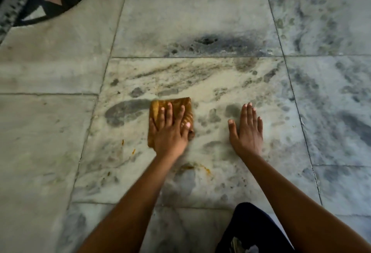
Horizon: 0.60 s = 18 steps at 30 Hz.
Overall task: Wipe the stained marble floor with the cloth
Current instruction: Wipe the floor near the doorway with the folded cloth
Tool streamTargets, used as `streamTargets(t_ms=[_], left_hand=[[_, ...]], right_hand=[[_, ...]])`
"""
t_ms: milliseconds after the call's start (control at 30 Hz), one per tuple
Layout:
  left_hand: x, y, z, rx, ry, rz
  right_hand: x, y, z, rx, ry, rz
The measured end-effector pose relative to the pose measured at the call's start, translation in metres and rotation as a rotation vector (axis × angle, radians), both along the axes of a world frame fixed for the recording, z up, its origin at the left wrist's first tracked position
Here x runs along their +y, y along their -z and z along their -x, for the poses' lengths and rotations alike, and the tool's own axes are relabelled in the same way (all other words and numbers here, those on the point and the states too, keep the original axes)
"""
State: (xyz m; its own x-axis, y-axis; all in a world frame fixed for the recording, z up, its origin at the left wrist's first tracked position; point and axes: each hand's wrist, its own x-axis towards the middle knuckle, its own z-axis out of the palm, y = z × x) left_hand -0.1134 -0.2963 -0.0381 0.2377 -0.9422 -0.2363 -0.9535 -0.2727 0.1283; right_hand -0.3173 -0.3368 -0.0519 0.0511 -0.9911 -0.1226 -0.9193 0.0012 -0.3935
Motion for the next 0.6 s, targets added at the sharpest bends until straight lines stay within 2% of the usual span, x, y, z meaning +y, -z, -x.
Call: streamTargets(t_ms=[100,267,367,467,600], left_hand=[[0.033,0.005,0.041,0.031,0.086,0.122],[0.006,0.001,0.011,0.024,0.169,0.042],[-0.005,0.0,-0.043,-0.016,-0.006,0.029],[0.023,0.005,-0.088,-0.059,-0.189,0.023],[0.072,0.006,-0.057,-0.02,-0.321,0.058]], right_hand=[[0.002,-0.002,-0.024,-0.045,-0.1,0.05],[0.008,0.009,-0.042,0.015,-0.219,0.065],[0.015,0.014,-0.043,0.111,-0.303,0.077],[0.015,0.012,-0.044,0.139,-0.317,0.071],[0.015,0.011,-0.046,0.161,-0.309,0.064]])
